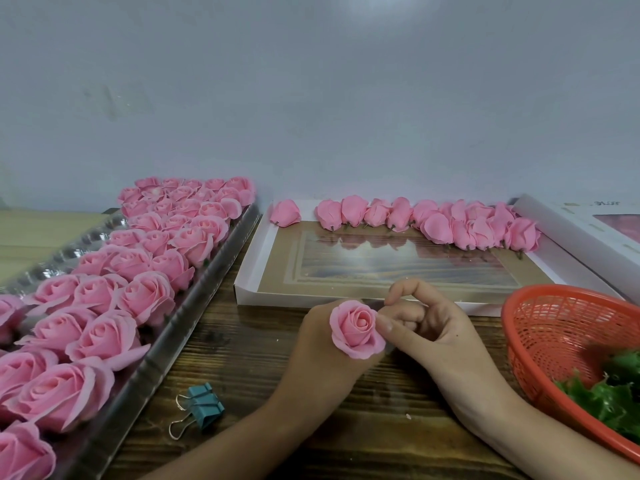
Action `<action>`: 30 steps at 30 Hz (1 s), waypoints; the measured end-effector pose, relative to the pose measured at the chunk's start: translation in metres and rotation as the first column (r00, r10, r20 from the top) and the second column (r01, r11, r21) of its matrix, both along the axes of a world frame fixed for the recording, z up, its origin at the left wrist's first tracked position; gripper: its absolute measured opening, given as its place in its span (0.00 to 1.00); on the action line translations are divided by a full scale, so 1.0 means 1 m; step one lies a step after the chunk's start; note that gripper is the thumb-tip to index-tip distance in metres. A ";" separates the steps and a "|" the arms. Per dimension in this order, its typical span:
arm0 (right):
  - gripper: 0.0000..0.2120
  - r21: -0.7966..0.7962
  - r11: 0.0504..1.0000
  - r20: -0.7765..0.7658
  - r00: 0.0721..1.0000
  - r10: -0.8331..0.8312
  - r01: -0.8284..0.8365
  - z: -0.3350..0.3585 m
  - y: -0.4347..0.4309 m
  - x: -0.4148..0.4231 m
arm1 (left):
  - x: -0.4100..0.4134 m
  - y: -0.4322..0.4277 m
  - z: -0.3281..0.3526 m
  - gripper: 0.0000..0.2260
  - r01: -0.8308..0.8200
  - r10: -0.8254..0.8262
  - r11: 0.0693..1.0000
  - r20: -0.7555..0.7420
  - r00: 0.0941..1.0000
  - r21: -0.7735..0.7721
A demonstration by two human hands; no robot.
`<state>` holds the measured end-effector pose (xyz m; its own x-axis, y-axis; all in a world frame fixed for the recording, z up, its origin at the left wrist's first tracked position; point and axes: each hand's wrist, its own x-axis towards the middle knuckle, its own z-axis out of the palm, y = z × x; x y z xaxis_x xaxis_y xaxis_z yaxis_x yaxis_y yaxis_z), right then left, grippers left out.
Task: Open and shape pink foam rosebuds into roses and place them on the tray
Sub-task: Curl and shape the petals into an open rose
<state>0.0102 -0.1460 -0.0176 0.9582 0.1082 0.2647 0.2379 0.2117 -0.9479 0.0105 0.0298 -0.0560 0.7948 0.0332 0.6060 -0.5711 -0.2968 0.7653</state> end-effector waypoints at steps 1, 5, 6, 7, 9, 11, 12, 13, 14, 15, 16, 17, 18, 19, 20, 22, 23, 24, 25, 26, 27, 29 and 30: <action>0.10 -0.003 1.000 -0.003 1.000 0.006 -0.006 0.001 0.000 0.000 | 0.019 -0.020 -0.010 0.23 -0.214 0.212 0.976 0.061 0.975 0.027; 0.11 0.002 1.000 0.007 1.000 0.022 -0.022 0.003 -0.002 0.000 | 0.036 -0.031 -0.006 0.19 -0.362 0.376 0.926 0.209 0.902 -0.106; 0.12 -0.005 1.000 0.017 1.000 0.013 -0.013 0.003 -0.001 0.000 | 0.024 -0.024 0.013 0.15 -0.123 0.124 0.992 0.012 0.992 -0.020; 0.12 -0.015 1.000 0.032 0.999 -0.004 0.004 0.002 -0.001 0.000 | 0.018 -0.022 0.020 0.13 0.145 -0.136 0.986 -0.100 0.986 0.087; 0.11 -0.046 0.997 0.071 0.996 -0.057 0.060 -0.001 -0.001 0.000 | 0.020 -0.030 0.025 0.15 0.323 -0.282 0.934 -0.240 0.929 0.152; 0.09 -0.090 0.989 0.121 0.987 -0.103 0.114 -0.003 -0.001 0.000 | 0.022 -0.033 0.032 0.09 0.312 -0.229 0.929 -0.354 0.907 0.199; 0.08 -0.114 0.985 0.142 0.983 -0.113 0.129 -0.004 -0.001 0.000 | 0.019 -0.032 0.037 0.08 0.304 -0.216 0.936 -0.391 0.895 0.178; 0.07 -0.138 0.981 0.161 0.980 -0.118 0.140 -0.004 -0.001 0.000 | 0.019 -0.033 0.035 0.10 0.299 -0.240 0.948 -0.368 0.898 0.110; 0.06 -0.161 0.975 0.178 0.976 -0.123 0.152 -0.005 -0.001 -0.001 | 0.016 -0.031 0.033 0.17 0.279 -0.256 0.960 -0.326 0.910 0.024; 0.05 -0.179 0.970 0.195 0.972 -0.130 0.166 -0.005 -0.001 -0.001 | 0.013 -0.028 0.032 0.21 0.249 -0.246 0.968 -0.291 0.925 -0.027; 0.05 -0.191 0.965 0.207 0.968 -0.138 0.179 -0.005 -0.001 -0.001 | 0.011 -0.027 0.032 0.22 0.237 -0.232 0.971 -0.269 0.935 -0.014; 0.04 -0.202 0.961 0.218 0.965 -0.144 0.188 -0.005 -0.001 -0.001 | 0.013 -0.028 0.033 0.20 0.256 -0.237 0.965 -0.237 0.942 0.055; 0.04 -0.210 0.958 0.225 0.963 -0.147 0.195 -0.005 -0.001 -0.001 | 0.014 -0.030 0.034 0.15 0.274 -0.246 0.954 -0.206 0.947 0.122; 0.04 -0.216 0.957 0.229 0.963 -0.145 0.196 -0.005 -0.002 -0.001 | 0.017 -0.032 0.034 0.12 0.275 -0.245 0.948 -0.181 0.952 0.160; 0.04 -0.213 0.959 0.223 0.965 -0.139 0.187 -0.005 -0.002 -0.002 | 0.018 -0.033 0.036 0.10 0.273 -0.246 0.946 -0.162 0.956 0.176; 0.06 -0.193 0.968 0.214 0.969 -0.121 0.163 -0.004 -0.003 -0.003 | 0.018 -0.033 0.039 0.10 0.281 -0.258 0.946 -0.148 0.955 0.163; 0.05 -0.185 0.970 0.218 0.969 -0.114 0.156 -0.004 -0.003 -0.003 | 0.017 -0.033 0.039 0.12 0.276 -0.253 0.948 -0.147 0.956 0.162; 0.04 -0.184 0.971 0.225 0.968 -0.110 0.153 -0.003 -0.002 -0.003 | 0.016 -0.032 0.040 0.14 0.273 -0.249 0.948 -0.149 0.957 0.166; 0.05 -0.187 0.970 0.235 0.966 -0.107 0.152 -0.004 -0.002 -0.003 | 0.015 -0.031 0.037 0.16 0.275 -0.253 0.950 -0.152 0.955 0.146; 0.05 -0.190 0.970 0.238 0.966 -0.102 0.149 -0.004 -0.001 -0.003 | 0.014 -0.031 0.037 0.19 0.270 -0.247 0.957 -0.185 0.951 0.109; 0.05 -0.193 0.970 0.239 0.966 -0.099 0.148 -0.004 0.000 -0.003 | 0.014 -0.030 0.037 0.21 0.254 -0.236 0.966 -0.224 0.946 0.055; 0.05 -0.206 0.965 0.233 0.966 -0.109 0.159 -0.004 0.001 -0.003 | 0.015 -0.029 0.035 0.22 0.261 -0.235 0.963 -0.254 0.938 0.073; 0.05 -0.222 0.960 0.232 0.965 -0.119 0.172 -0.004 0.001 -0.004 | 0.016 -0.029 0.036 0.21 0.259 -0.220 0.955 -0.235 0.947 0.147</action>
<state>0.0065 -0.1455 -0.0217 0.8918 0.0568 0.4488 0.4519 -0.0667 -0.8896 0.0265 0.0004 -0.0196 0.8774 -0.2645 0.4002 -0.4703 -0.3102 0.8262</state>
